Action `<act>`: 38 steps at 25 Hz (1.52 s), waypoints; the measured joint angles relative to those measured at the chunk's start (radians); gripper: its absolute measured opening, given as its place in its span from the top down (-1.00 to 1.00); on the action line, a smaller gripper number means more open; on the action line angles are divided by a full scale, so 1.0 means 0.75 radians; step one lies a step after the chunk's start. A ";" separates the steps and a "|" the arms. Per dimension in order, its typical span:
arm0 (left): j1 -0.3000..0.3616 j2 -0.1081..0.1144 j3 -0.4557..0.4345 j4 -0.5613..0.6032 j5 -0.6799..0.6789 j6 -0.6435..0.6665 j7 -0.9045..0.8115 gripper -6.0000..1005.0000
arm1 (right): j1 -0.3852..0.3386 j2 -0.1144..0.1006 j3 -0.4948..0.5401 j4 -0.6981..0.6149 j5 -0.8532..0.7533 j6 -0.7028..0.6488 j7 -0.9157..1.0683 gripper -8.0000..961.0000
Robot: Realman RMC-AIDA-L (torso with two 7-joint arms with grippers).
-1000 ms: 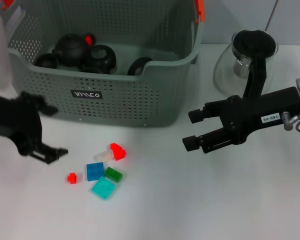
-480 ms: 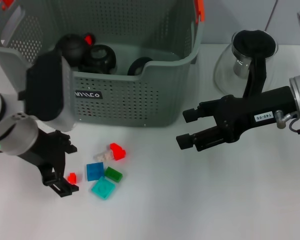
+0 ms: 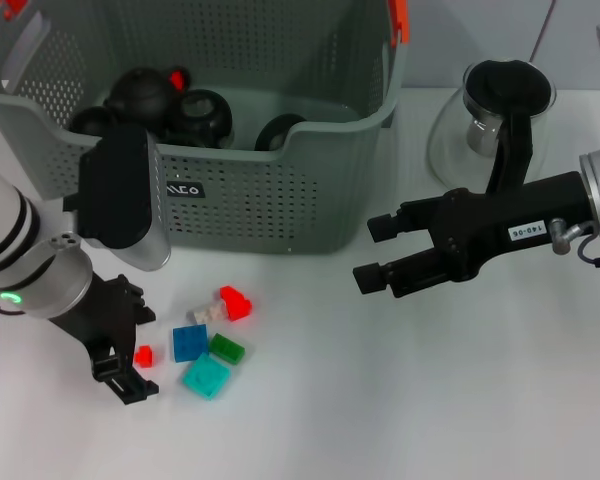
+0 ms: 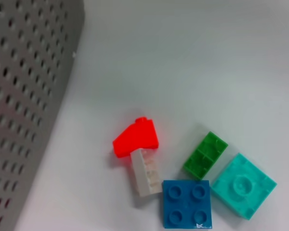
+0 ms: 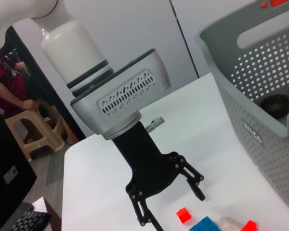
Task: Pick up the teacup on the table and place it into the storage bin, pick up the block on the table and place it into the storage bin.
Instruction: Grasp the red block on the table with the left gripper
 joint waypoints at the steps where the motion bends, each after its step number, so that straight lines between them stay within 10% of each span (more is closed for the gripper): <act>1: -0.004 0.001 -0.002 0.010 0.002 -0.002 -0.001 -0.73 | 0.000 0.000 0.000 0.000 0.000 0.002 0.000 -0.96; 19: -0.023 0.008 -0.008 0.090 0.010 -0.056 -0.011 -0.52 | -0.010 0.000 0.000 0.002 0.000 0.002 0.000 -0.96; 38: -0.063 0.007 -0.038 0.142 0.028 -0.045 -0.022 0.36 | -0.015 0.000 0.000 0.002 0.000 0.000 0.000 -0.96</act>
